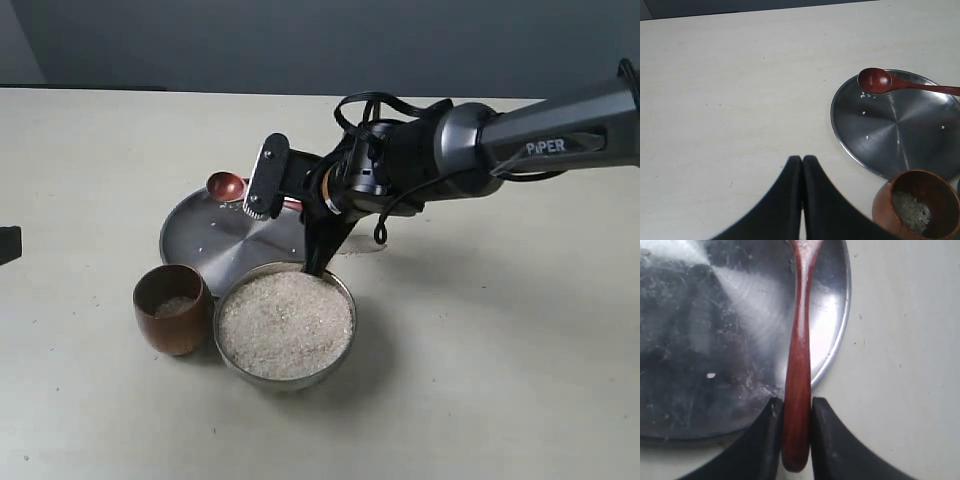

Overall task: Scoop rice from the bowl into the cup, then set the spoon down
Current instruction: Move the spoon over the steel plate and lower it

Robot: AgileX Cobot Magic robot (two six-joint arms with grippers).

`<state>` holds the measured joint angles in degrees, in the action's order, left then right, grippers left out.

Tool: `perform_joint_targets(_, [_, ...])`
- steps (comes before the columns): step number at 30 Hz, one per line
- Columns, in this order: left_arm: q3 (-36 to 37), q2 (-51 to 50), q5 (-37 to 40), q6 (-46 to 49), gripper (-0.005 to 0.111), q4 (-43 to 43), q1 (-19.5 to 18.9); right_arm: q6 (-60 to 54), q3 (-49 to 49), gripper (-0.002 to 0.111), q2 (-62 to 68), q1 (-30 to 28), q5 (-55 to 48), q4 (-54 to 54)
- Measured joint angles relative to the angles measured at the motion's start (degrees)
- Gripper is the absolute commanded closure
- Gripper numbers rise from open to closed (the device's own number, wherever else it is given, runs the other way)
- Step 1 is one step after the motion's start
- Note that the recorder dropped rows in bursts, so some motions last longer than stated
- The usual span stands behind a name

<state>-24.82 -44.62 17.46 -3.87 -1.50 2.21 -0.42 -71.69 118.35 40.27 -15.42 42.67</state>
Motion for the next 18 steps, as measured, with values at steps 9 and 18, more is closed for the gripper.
perform_joint_targets(9, [0.00,0.00,0.00,0.00,0.106,0.00,0.00,1.28,-0.09,0.109,-0.26,0.00,0.11,-1.98])
perform_joint_targets(18, [0.00,0.00,0.00,0.00,0.106,0.00,0.00,1.54,-0.09,0.089,-1.05,0.00,0.00,-4.38])
